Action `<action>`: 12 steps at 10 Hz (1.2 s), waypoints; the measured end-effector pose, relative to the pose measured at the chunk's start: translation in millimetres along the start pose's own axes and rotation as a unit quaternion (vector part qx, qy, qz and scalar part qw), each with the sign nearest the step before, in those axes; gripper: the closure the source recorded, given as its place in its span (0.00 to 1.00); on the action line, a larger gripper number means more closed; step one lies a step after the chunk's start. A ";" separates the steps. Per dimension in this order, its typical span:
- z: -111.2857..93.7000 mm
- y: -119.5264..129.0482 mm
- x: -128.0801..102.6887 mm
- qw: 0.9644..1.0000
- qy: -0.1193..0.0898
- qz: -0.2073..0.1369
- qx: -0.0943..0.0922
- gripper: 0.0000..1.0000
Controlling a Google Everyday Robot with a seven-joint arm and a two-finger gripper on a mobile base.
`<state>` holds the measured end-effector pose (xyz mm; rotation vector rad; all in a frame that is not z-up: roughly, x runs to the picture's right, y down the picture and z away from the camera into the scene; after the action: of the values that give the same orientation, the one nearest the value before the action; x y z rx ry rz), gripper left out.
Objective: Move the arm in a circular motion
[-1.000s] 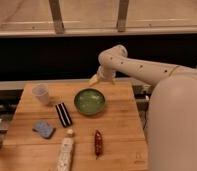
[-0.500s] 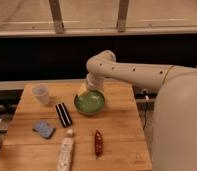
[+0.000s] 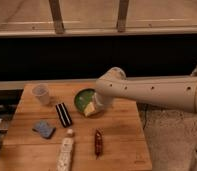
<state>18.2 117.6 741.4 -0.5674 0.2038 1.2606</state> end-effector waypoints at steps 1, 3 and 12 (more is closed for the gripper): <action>-1.8 -10.4 5.8 1.000 0.000 0.020 0.006 0.20; -3.3 -37.5 -0.6 0.999 -0.003 0.049 0.019 0.20; 11.9 -119.8 -171.1 0.996 -0.014 0.077 0.031 0.20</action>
<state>75.8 -42.7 862.8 -0.4882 0.2669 1.4058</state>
